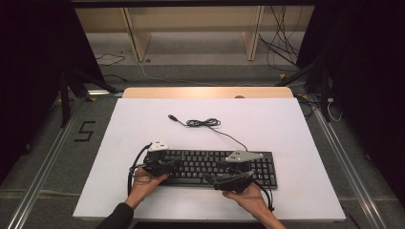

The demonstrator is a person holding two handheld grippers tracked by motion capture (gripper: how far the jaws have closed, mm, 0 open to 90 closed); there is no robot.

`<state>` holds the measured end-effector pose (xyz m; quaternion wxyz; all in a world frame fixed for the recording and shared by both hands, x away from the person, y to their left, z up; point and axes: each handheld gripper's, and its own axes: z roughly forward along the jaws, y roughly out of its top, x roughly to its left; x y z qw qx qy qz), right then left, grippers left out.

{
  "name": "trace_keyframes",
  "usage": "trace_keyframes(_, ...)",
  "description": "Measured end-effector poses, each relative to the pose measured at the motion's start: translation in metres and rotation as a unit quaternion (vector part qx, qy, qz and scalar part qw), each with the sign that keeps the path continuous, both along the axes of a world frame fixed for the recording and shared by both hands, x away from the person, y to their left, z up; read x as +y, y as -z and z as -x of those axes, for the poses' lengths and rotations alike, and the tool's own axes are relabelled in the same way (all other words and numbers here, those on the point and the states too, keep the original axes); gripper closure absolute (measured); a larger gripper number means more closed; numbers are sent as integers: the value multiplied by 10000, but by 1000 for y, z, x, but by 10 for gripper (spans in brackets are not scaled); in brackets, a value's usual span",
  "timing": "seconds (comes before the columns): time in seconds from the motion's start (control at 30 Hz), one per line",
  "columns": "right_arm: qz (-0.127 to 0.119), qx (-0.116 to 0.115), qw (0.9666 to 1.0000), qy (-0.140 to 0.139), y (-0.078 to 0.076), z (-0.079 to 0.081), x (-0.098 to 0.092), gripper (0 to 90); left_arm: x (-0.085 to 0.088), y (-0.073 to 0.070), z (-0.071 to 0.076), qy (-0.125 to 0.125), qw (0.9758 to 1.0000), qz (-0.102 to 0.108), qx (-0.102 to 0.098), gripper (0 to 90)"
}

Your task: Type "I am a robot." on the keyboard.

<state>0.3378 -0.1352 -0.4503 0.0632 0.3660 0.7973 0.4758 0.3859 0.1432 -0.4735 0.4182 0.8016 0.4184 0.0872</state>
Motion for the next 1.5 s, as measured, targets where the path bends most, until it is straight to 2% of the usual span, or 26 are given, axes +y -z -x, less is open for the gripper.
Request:
trace_keyframes(0.1,-8,7,10000,6,0,0,0,326,-1,1,-1,5,9999,-107,15,889)
trace_keyframes(0.4,-5,8,10000,-1,-1,0,0,326,-2,4,-3,-42,9999,-131,89,890)
trace_keyframes(0.43,-3,8,10000,0,-1,0,0,326,-3,5,-3,-8,9997,-217,111,890)
trace_keyframes(0.8,9,11,10000,-7,0,0,0,326,-3,5,-2,-18,9997,-223,67,890)
trace_keyframes(0.97,3,11,10000,15,0,0,-1,326,1,0,0,-85,9999,-112,-15,842)
trace_keyframes(1.13,7,-8,10000,36,0,-1,-1,326,11,-9,4,-189,9996,99,-159,807)
trace_keyframes(1.5,19,3,10000,58,1,-3,-1,327,20,-16,8,-255,9987,384,-227,750)
